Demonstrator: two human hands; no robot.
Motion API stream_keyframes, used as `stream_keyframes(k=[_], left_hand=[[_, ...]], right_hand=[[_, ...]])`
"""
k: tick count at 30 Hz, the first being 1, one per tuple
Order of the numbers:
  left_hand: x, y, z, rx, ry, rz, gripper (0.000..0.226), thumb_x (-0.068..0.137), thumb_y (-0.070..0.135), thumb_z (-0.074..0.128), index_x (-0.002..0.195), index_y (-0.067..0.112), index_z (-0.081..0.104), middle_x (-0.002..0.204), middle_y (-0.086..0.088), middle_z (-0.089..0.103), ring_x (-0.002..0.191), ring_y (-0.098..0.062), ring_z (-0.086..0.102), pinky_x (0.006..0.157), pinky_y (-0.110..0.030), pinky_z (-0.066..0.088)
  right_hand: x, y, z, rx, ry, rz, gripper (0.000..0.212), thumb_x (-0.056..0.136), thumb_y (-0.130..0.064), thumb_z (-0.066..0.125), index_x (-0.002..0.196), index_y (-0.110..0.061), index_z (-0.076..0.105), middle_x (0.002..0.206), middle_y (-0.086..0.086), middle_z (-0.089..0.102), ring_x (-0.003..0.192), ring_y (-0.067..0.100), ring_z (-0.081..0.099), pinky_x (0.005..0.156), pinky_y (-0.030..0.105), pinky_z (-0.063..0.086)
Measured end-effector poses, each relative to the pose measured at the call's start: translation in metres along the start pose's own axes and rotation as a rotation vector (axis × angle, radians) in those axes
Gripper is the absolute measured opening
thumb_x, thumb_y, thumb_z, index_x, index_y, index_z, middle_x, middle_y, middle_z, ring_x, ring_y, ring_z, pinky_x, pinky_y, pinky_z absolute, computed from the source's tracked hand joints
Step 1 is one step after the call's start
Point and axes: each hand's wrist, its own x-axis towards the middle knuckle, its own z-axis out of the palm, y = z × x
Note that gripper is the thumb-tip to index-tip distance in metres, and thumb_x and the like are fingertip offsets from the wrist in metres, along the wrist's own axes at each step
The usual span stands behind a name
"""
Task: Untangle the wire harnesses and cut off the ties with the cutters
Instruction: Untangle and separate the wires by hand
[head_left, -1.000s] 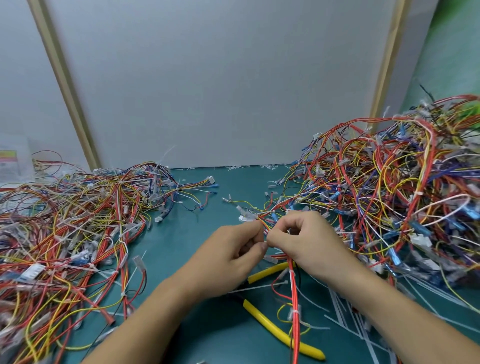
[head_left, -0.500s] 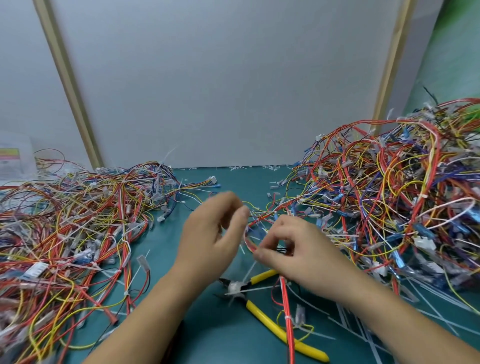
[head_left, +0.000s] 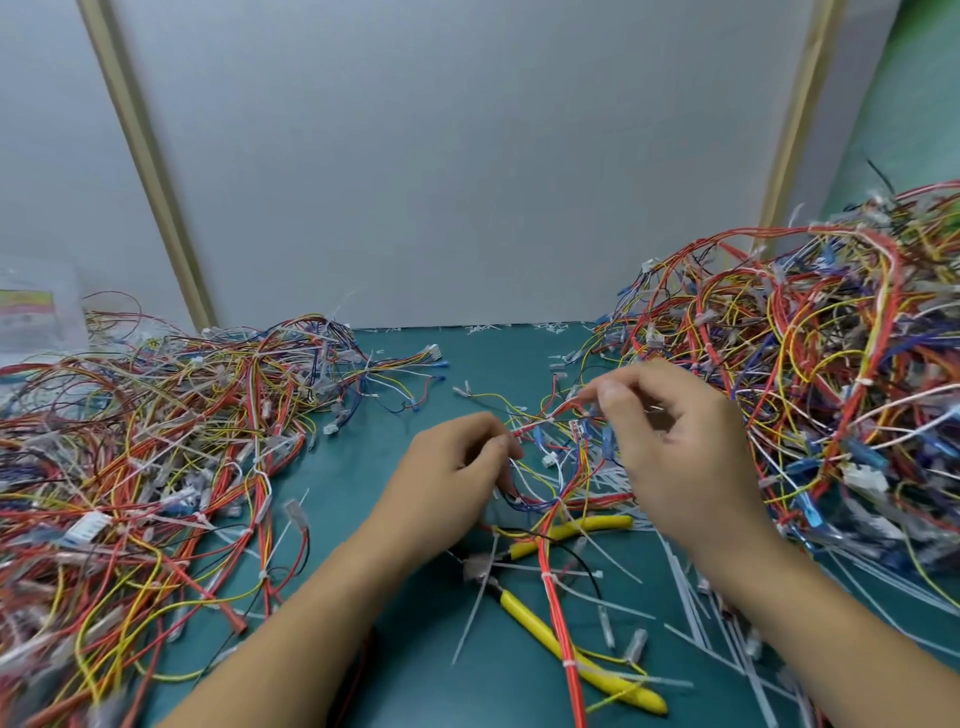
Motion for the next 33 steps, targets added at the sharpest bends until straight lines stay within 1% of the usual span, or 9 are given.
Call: stream_keyframes(k=[3,6,8,12,15,18,21,28,33], left_hand=[[0.000,0.003,-0.001,-0.057,0.018,-0.008,0.026,0.097,0.009,0.046,0.087,0.022,0.066,0.070,0.006,0.072,0.051,-0.011,0.042,0.045,-0.018,0.036],[0.000,0.003,-0.002,-0.095,0.061,-0.007,0.026,0.097,0.007,0.046,0.088,0.021,0.066,0.069,0.004,0.072,0.060,-0.024,0.044,0.055,-0.030,0.039],[0.000,0.002,-0.001,-0.118,0.105,-0.012,0.027,0.097,0.006,0.047,0.086,0.021,0.066,0.068,0.003,0.070,0.056,-0.017,0.042,0.051,-0.024,0.035],[0.003,-0.001,-0.003,-0.085,0.250,-0.016,0.025,0.095,0.005,0.050,0.085,0.020,0.068,0.069,0.007,0.064,0.054,-0.003,0.046,0.051,-0.011,0.034],[0.006,-0.006,-0.005,0.015,0.333,-0.010,0.019,0.094,0.012,0.056,0.086,0.025,0.067,0.082,0.010,0.061,0.064,-0.001,0.048,0.058,-0.013,0.034],[0.005,-0.008,-0.003,0.127,0.275,-0.003,0.006,0.092,0.031,0.063,0.087,0.028,0.067,0.087,0.011,0.062,0.068,0.000,0.049,0.065,-0.023,0.036],[0.002,-0.009,0.001,0.255,0.180,0.034,0.018,0.089,0.049,0.065,0.090,0.031,0.067,0.086,0.013,0.060,0.076,-0.001,0.048,0.074,-0.028,0.042],[0.007,-0.010,0.002,0.358,0.206,0.036,0.014,0.093,0.035,0.063,0.084,0.027,0.068,0.083,0.013,0.060,0.077,-0.013,0.048,0.085,-0.039,0.044],[0.008,-0.011,0.006,0.413,0.183,0.003,0.033,0.091,0.059,0.052,0.082,0.030,0.064,0.084,0.014,0.058,0.086,-0.006,0.052,0.086,-0.033,0.037]], right_hand=[[0.005,0.015,0.002,-0.097,-0.145,0.120,0.019,0.095,-0.022,0.057,0.088,-0.024,0.074,0.080,-0.012,0.067,0.071,0.002,0.059,0.061,0.022,0.044],[0.004,0.027,0.004,-0.241,-0.324,0.185,0.023,0.093,-0.026,0.057,0.077,-0.019,0.071,0.058,-0.010,0.059,0.053,0.006,0.049,0.052,0.026,0.036],[0.005,0.031,0.003,-0.306,-0.368,0.217,0.028,0.092,-0.028,0.056,0.070,-0.014,0.068,0.057,-0.003,0.058,0.045,0.008,0.041,0.048,0.027,0.032],[0.008,0.034,0.000,-0.355,-0.337,0.275,0.031,0.092,-0.030,0.053,0.069,-0.013,0.065,0.053,0.003,0.055,0.045,0.014,0.041,0.049,0.029,0.032],[0.008,0.037,0.000,-0.400,-0.373,0.308,0.030,0.093,-0.029,0.051,0.072,-0.015,0.067,0.057,0.004,0.060,0.047,0.018,0.045,0.049,0.030,0.035],[0.007,0.038,0.002,-0.433,-0.393,0.315,0.028,0.093,-0.029,0.053,0.072,-0.018,0.067,0.056,-0.001,0.058,0.048,0.015,0.047,0.047,0.028,0.033],[0.006,0.038,0.003,-0.423,-0.376,0.302,0.027,0.092,-0.031,0.055,0.070,-0.020,0.065,0.053,-0.005,0.057,0.049,0.014,0.050,0.048,0.028,0.036],[0.002,0.031,0.004,-0.393,-0.348,0.249,0.023,0.092,-0.030,0.057,0.071,-0.024,0.064,0.057,-0.011,0.058,0.052,0.009,0.051,0.053,0.031,0.041],[0.023,0.021,-0.002,-0.414,-0.337,0.146,0.014,0.091,-0.026,0.056,0.084,-0.032,0.067,0.075,-0.017,0.063,0.069,-0.001,0.058,0.063,0.028,0.046]])
